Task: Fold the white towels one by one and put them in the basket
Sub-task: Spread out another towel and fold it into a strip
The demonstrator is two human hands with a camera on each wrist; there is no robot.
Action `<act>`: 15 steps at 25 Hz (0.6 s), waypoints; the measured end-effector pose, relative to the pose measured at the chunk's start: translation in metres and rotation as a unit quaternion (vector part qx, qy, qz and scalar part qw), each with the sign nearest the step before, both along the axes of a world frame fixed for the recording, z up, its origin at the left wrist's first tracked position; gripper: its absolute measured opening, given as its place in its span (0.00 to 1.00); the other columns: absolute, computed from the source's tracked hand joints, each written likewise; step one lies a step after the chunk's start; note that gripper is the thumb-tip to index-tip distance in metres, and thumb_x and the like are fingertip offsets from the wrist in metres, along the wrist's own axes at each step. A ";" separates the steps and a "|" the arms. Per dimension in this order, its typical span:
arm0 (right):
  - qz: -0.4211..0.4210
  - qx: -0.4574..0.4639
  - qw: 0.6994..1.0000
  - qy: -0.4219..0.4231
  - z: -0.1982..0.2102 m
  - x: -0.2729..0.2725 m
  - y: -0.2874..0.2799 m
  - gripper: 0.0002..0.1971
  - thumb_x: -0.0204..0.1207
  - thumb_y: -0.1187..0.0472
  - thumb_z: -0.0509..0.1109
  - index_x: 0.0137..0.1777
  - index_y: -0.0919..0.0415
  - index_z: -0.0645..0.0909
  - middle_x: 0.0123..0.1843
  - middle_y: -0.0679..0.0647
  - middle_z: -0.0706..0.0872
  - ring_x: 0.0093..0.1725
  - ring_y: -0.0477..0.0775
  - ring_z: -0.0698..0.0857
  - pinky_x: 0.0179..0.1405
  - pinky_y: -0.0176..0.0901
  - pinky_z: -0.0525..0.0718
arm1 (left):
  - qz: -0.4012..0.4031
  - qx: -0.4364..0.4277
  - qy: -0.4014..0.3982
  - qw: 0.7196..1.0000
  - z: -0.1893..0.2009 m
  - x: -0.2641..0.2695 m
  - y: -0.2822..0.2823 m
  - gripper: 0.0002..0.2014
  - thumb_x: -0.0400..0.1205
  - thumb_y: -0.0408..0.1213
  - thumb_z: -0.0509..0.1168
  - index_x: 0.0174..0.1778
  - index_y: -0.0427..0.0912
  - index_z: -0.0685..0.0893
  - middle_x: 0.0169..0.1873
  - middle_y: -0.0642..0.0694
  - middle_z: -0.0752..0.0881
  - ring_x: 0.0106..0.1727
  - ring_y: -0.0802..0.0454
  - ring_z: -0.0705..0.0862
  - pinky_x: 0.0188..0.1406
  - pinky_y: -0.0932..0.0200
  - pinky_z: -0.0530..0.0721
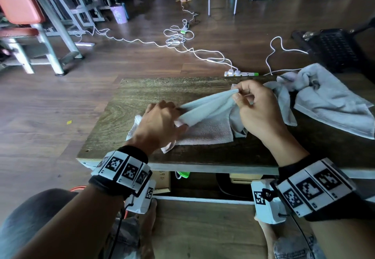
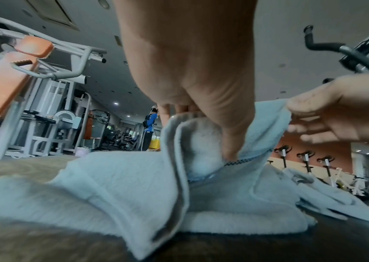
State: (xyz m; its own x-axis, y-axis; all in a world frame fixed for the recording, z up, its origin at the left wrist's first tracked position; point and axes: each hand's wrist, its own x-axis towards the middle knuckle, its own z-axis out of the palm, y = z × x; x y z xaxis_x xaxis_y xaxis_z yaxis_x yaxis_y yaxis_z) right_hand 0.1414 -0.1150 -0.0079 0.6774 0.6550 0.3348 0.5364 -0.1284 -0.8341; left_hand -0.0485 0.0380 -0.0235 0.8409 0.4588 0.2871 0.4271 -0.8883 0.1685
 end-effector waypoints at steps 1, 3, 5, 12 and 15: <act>0.000 -0.005 1.000 -0.002 -0.001 0.000 0.000 0.05 0.83 0.64 0.68 0.55 0.56 0.83 0.48 0.49 0.88 0.46 0.46 0.85 0.43 0.29 0.77 | 0.018 0.003 0.004 1.000 0.002 -0.007 0.004 0.17 0.74 0.51 0.71 0.57 0.50 0.90 0.46 0.47 0.87 0.47 0.43 0.84 0.51 0.48 0.82; -0.008 -0.017 1.000 -0.012 -0.001 0.003 0.000 0.05 0.83 0.64 0.68 0.52 0.53 0.82 0.44 0.47 0.86 0.42 0.43 0.83 0.40 0.30 0.75 | 0.041 -0.035 0.004 0.999 0.009 -0.021 0.017 0.12 0.75 0.47 0.72 0.51 0.49 0.91 0.43 0.48 0.84 0.44 0.43 0.84 0.44 0.50 0.83; -0.024 -0.018 0.999 -0.015 0.001 0.003 0.001 0.06 0.83 0.65 0.68 0.50 0.51 0.80 0.42 0.46 0.85 0.41 0.45 0.83 0.40 0.34 0.75 | 0.069 -0.063 0.022 0.995 0.023 -0.038 0.027 0.08 0.77 0.44 0.72 0.51 0.49 0.90 0.44 0.50 0.86 0.42 0.46 0.85 0.39 0.54 0.83; -0.070 -0.006 0.997 -0.016 0.011 0.002 -0.002 0.07 0.84 0.65 0.66 0.57 0.59 0.84 0.48 0.52 0.86 0.49 0.52 0.83 0.47 0.38 0.74 | 0.079 -0.140 0.025 0.987 0.066 -0.083 0.041 0.05 0.79 0.41 0.74 0.39 0.45 0.89 0.25 0.46 0.81 0.27 0.53 0.74 0.27 0.64 0.72; -0.083 -0.001 0.996 -0.021 0.011 0.002 -0.004 0.08 0.83 0.65 0.67 0.59 0.62 0.84 0.48 0.52 0.86 0.49 0.51 0.83 0.49 0.38 0.73 | 0.060 -0.141 0.040 0.987 0.074 -0.092 0.043 0.14 0.79 0.41 0.73 0.38 0.32 0.87 0.25 0.40 0.80 0.29 0.51 0.74 0.32 0.58 0.75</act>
State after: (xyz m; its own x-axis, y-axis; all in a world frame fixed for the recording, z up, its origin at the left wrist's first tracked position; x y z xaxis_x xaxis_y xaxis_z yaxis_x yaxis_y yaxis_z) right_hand 0.1439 -0.1187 0.0031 0.7616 0.5359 0.3643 0.5420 -0.2188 -0.8114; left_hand -0.1400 0.0808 0.0503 0.7900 0.6093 0.0684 0.5492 -0.7528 0.3629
